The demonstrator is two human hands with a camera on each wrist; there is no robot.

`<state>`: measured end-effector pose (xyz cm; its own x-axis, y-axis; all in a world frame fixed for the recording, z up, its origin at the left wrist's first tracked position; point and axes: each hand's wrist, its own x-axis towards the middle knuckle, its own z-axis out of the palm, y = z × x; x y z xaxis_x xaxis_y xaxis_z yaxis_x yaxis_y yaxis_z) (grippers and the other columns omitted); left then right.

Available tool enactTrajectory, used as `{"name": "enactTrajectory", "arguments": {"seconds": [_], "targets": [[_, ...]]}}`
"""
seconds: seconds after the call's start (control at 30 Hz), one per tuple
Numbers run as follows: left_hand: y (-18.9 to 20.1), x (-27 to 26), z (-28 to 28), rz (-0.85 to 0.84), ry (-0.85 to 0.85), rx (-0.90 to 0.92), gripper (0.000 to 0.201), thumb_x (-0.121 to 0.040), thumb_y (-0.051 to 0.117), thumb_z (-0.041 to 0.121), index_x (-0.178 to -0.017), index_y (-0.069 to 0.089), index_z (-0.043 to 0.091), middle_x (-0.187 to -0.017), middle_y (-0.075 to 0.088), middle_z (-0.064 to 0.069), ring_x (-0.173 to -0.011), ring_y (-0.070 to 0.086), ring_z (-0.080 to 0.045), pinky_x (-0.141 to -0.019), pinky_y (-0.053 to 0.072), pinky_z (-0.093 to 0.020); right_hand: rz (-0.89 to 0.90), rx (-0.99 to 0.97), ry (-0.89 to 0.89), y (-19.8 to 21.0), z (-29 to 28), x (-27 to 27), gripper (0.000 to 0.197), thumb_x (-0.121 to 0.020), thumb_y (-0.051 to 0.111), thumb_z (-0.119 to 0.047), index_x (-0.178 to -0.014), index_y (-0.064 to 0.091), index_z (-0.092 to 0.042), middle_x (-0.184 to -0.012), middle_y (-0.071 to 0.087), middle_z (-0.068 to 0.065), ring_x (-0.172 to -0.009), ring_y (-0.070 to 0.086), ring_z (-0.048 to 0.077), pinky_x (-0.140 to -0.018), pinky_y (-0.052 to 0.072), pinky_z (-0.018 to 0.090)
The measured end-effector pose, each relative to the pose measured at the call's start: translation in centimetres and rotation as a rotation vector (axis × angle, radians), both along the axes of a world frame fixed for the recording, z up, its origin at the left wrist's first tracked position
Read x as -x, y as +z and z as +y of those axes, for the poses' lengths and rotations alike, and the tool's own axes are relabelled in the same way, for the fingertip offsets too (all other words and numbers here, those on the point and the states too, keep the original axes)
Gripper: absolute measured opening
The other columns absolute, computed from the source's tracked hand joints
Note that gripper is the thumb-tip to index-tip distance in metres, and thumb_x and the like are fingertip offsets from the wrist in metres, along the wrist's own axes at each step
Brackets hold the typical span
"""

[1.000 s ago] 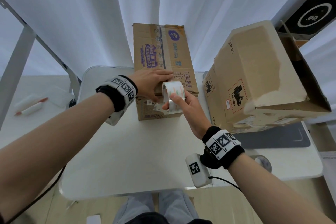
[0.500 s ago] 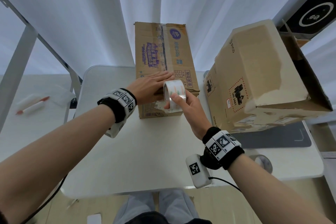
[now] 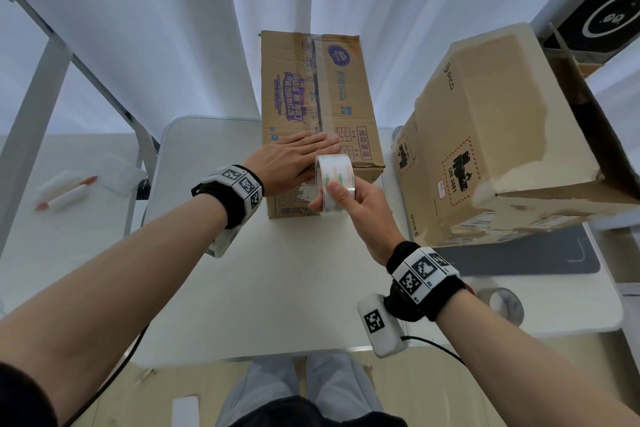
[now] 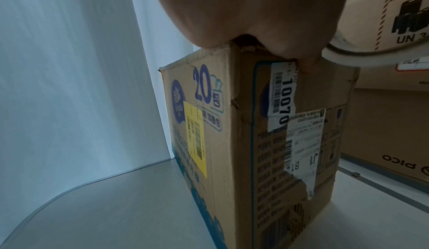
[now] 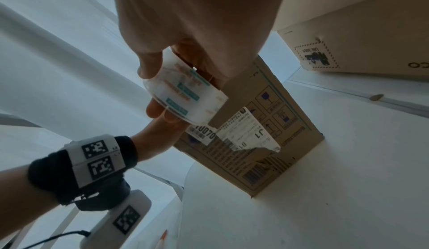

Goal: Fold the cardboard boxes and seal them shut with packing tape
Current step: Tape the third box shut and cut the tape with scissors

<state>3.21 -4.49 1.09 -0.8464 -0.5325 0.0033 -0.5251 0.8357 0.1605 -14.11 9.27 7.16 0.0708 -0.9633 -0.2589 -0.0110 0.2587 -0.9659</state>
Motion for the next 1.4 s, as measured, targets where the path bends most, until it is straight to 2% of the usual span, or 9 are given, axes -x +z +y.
{"name": "enactTrajectory", "arguments": {"seconds": [0.2,0.33,0.9,1.0,1.1,1.17,1.3,1.37,1.4], "targets": [[0.0,0.1,0.2,-0.017,-0.006,0.019,0.058,-0.104,0.022,0.041,-0.158,0.01,0.023,-0.165,0.01,0.003,-0.151,0.01,-0.013,-0.124,0.011,-0.034,-0.027,-0.021,0.016,-1.1,1.1,0.2,0.023,-0.102,0.052,-0.024,-0.11,0.063,-0.005,-0.094,0.076,0.013,-0.094,0.072,0.026,-0.089,0.053,0.024],[-0.1,0.1,0.2,-0.02,-0.001,0.043,0.059,-0.106,0.032,0.034,-0.159,0.007,0.025,-0.164,0.005,0.006,-0.151,0.01,-0.014,-0.123,0.006,-0.032,-0.052,-0.01,0.011,-1.0,1.4,0.0,0.023,-0.102,0.051,-0.021,-0.112,0.062,-0.003,-0.096,0.076,0.016,-0.092,0.073,0.024,-0.082,0.053,0.02],[0.2,-0.1,-0.2,-0.111,-0.057,-0.017,0.071,-0.103,0.042,0.035,-0.158,-0.002,0.024,-0.165,-0.003,0.005,-0.153,0.001,-0.014,-0.125,0.008,-0.04,-0.058,-0.143,0.095,-3.8,2.0,0.2,0.022,-0.101,0.052,-0.015,-0.108,0.067,0.0,-0.104,0.075,0.015,-0.103,0.069,0.012,-0.086,0.044,0.008],[0.1,-0.1,-0.4,-0.135,-0.06,0.0,0.085,-0.098,0.053,0.034,-0.158,-0.006,0.025,-0.166,-0.005,0.005,-0.153,0.0,-0.015,-0.125,0.008,-0.041,-0.046,-0.169,0.102,-4.0,1.7,0.3,0.026,-0.102,0.05,-0.017,-0.109,0.066,0.002,-0.103,0.076,0.014,-0.104,0.069,0.013,-0.094,0.043,0.02],[0.4,0.0,-0.4,-0.137,-0.047,-0.013,0.091,-0.096,0.059,0.038,-0.157,-0.007,0.026,-0.165,-0.005,0.006,-0.153,-0.001,-0.015,-0.125,0.004,-0.04,-0.023,-0.189,0.124,-4.5,1.2,0.5,0.043,-0.104,0.043,-0.035,-0.115,0.069,-0.002,-0.109,0.075,0.006,-0.114,0.065,0.013,-0.11,0.037,0.036],[0.7,0.1,-0.1,-0.126,-0.028,-0.02,0.093,-0.095,0.061,0.037,-0.158,-0.006,0.026,-0.165,-0.005,0.006,-0.153,-0.003,-0.015,-0.125,0.002,-0.039,-0.009,-0.214,0.129,-4.8,1.0,0.6,0.045,-0.102,0.044,-0.042,-0.119,0.069,-0.008,-0.117,0.073,0.002,-0.118,0.062,0.014,-0.114,0.036,0.039],[1.4,-0.4,1.2,-0.011,0.063,-0.04,0.093,-0.092,0.063,0.031,-0.159,0.001,0.022,-0.166,0.001,0.003,-0.152,-0.004,-0.013,-0.124,-0.002,-0.037,0.037,-0.218,0.134,-5.3,1.1,0.7,0.027,-0.102,0.051,-0.033,-0.116,0.07,-0.019,-0.124,0.07,-0.002,-0.121,0.06,0.011,-0.115,0.037,0.039],[2.2,-0.8,2.5,0.122,0.129,-0.054,0.086,-0.087,0.064,0.024,-0.158,0.017,0.019,-0.165,0.016,0.0,-0.152,0.006,-0.013,-0.125,0.007,-0.039,0.054,-0.203,0.117,-5.5,1.1,0.7,0.032,-0.099,0.055,-0.034,-0.119,0.069,-0.014,-0.122,0.071,0.0,-0.119,0.062,0.013,-0.112,0.041,0.039],[2.5,-1.0,3.3,0.216,0.17,-0.05,0.074,-0.085,0.064,0.02,-0.152,0.033,0.016,-0.159,0.032,-0.003,-0.148,0.023,-0.016,-0.123,0.021,-0.042,0.059,-0.196,0.112,-5.7,1.1,0.8,0.034,-0.098,0.056,-0.034,-0.12,0.069,-0.012,-0.12,0.071,0.001,-0.117,0.063,0.016,-0.11,0.042,0.039]]}}
